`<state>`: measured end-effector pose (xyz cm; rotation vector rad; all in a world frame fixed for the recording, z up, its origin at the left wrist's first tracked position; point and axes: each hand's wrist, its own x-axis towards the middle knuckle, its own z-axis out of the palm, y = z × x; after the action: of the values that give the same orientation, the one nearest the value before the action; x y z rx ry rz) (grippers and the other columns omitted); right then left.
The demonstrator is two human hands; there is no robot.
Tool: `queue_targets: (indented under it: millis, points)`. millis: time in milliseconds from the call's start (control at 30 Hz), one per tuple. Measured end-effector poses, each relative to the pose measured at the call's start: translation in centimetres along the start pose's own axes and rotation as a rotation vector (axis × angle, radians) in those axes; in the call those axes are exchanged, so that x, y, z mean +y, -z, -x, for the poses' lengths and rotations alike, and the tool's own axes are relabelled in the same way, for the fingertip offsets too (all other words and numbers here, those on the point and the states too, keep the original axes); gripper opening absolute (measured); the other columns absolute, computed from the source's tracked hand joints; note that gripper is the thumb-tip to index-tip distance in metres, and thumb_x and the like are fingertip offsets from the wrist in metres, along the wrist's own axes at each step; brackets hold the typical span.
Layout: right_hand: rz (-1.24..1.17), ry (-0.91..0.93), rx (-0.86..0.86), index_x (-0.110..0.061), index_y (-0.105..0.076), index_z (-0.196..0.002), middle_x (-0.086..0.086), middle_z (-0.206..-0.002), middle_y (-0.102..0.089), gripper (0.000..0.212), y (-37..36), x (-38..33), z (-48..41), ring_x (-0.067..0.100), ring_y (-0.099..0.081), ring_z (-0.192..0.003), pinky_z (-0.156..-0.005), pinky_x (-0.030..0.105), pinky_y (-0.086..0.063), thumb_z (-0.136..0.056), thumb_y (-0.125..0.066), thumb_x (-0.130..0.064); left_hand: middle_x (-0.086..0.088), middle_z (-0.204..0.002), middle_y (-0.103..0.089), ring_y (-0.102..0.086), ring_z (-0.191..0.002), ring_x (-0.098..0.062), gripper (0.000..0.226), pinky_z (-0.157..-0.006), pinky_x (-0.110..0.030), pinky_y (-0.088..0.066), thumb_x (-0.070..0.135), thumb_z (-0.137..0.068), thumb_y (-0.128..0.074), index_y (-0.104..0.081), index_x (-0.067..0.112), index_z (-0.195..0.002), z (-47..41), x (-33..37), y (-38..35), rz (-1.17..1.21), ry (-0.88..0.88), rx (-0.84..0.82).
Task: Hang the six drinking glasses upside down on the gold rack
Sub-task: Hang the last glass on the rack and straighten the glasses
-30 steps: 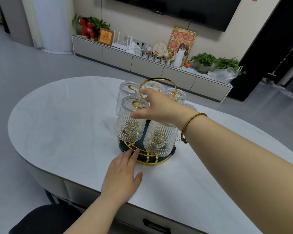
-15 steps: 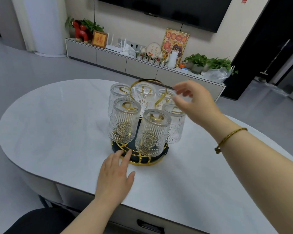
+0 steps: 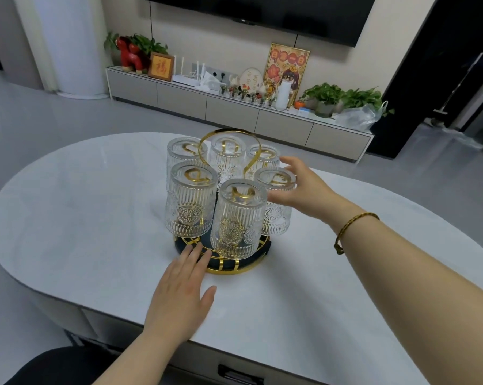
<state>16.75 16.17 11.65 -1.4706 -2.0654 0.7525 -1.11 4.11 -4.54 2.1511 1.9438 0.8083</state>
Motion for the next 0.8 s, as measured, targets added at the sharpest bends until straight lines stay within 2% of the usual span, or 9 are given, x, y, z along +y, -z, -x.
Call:
queue_targets:
  millis: [167,233,300,333,433,600,800]
  points:
    - [-0.06,0.046,0.06,-0.022,-0.027,-0.131,0.001,-0.118,-0.042,0.076,0.2,1.0,0.6,0.004,-0.049,-0.084,-0.053,0.004,-0.041,-0.069,-0.07,-0.025,0.003,-0.154,-0.009,0.0,-0.142,-0.013,0.063,-0.108,-0.022,0.004,0.034,-0.089,-0.044,-0.011,0.023,-0.141,-0.1,0.0,-0.2,0.005,0.015,0.007]
    - [-0.097,0.044,0.076,-0.022,-0.028,-0.13,0.0,-0.119,-0.042,0.074,0.4,1.6,1.0,0.003,-0.049,-0.086,-0.061,0.004,-0.041,-0.069,-0.07,-0.025,0.001,-0.153,-0.014,-0.003,-0.141,-0.014,0.062,-0.109,-0.024,0.0,0.032,-0.088,-0.048,-0.016,0.021,-0.14,-0.1,0.1,-0.1,0.016,0.017,0.013]
    - [-0.103,0.037,0.081,-0.022,-0.028,-0.13,0.005,-0.129,-0.042,0.074,0.5,1.9,1.2,0.011,-0.046,-0.096,-0.075,0.018,-0.041,-0.07,-0.07,-0.026,-0.001,-0.152,-0.02,-0.009,-0.141,-0.017,0.062,-0.11,-0.027,-0.006,0.029,-0.087,-0.052,-0.022,0.018,-0.139,-0.1,0.2,0.0,0.018,0.016,0.022]
    - [-0.102,0.038,0.08,-0.021,-0.028,-0.131,0.005,-0.131,-0.042,0.073,0.4,1.9,1.2,0.012,-0.045,-0.098,-0.075,0.02,-0.04,-0.07,-0.069,-0.026,-0.002,-0.152,-0.021,-0.012,-0.141,-0.018,0.062,-0.111,-0.029,-0.009,0.028,-0.086,-0.053,-0.023,0.018,-0.139,-0.1,0.2,0.0,0.016,0.016,0.022]
    - [-0.094,0.05,0.07,-0.021,-0.028,-0.131,0.006,-0.131,-0.042,0.072,0.3,1.8,1.1,0.013,-0.044,-0.099,-0.07,0.015,-0.037,-0.072,-0.068,-0.026,-0.002,-0.152,-0.021,-0.012,-0.141,-0.018,0.061,-0.111,-0.029,-0.01,0.028,-0.086,-0.052,-0.023,0.017,-0.139,-0.1,0.2,0.1,0.009,0.008,0.015]
    - [-0.099,0.023,0.051,-0.023,-0.027,-0.132,0.005,-0.14,-0.037,0.074,0.4,2.4,1.0,0.018,-0.04,-0.117,-0.087,0.028,-0.037,-0.071,-0.068,-0.03,-0.002,-0.151,-0.021,-0.013,-0.141,-0.018,0.061,-0.11,-0.028,-0.009,0.027,-0.086,-0.053,-0.023,0.018,-0.139,-0.2,0.3,0.1,0.009,0.013,0.024]
    - [-0.143,0.041,0.044,-0.027,-0.026,-0.132,0.003,-0.14,-0.035,0.072,1.1,2.6,1.1,0.009,-0.033,-0.112,-0.089,0.028,-0.032,-0.072,-0.063,-0.041,0.001,-0.153,-0.014,-0.009,-0.142,-0.015,0.061,-0.112,-0.027,-0.008,0.031,-0.088,-0.049,-0.018,0.021,-0.14,-0.1,0.2,0.1,0.015,0.037,0.002]
